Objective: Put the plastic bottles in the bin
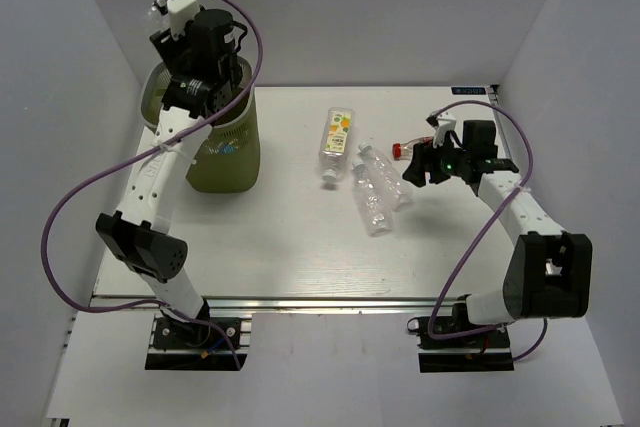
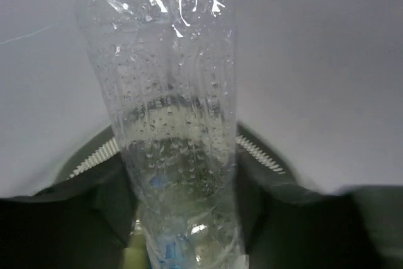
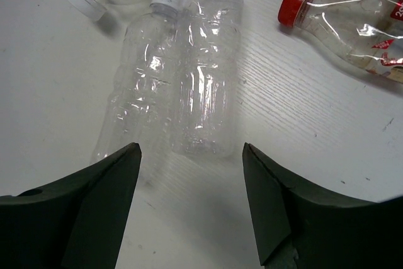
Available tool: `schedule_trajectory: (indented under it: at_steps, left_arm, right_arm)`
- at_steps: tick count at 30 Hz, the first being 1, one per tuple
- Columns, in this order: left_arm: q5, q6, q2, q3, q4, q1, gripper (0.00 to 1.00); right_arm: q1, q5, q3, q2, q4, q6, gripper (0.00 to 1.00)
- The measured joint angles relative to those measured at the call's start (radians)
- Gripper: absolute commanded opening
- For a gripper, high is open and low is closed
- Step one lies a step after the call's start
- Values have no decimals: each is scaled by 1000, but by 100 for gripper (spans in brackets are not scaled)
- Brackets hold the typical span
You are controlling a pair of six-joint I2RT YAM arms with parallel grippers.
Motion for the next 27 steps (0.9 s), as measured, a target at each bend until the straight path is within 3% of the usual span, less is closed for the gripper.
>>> schedule_trajectory:
  at_steps: [3,6,10,12,20,25,27]
  left_arm:
    - [9,-29,5,-38,-79,51,98]
    - [37,-42,25,-45,-135,85,100]
    - [127,47,25,-46,-134,89,100]
    - [262,114,-1,-57,-109,79,100]
    - [1065,248,-192,-179,-76,-2,100]
    - [1276,225,-246,-421,-56,-114,100]
    - [1305,204,-237,-539,-46,-150,100]
  right_arm:
    - [13,-7,45,64,-2,-6,72]
    - [42,2,91,140,-13,-11,72]
    - [86,27,145,245,-21,-13,72]
    - [105,43,177,301,-21,-13,72]
    - [159,204,296,480,-5,-8,75]
    - [175,263,318,547,8,-30,77]
    - [182,282,323,575,8,-40,68]
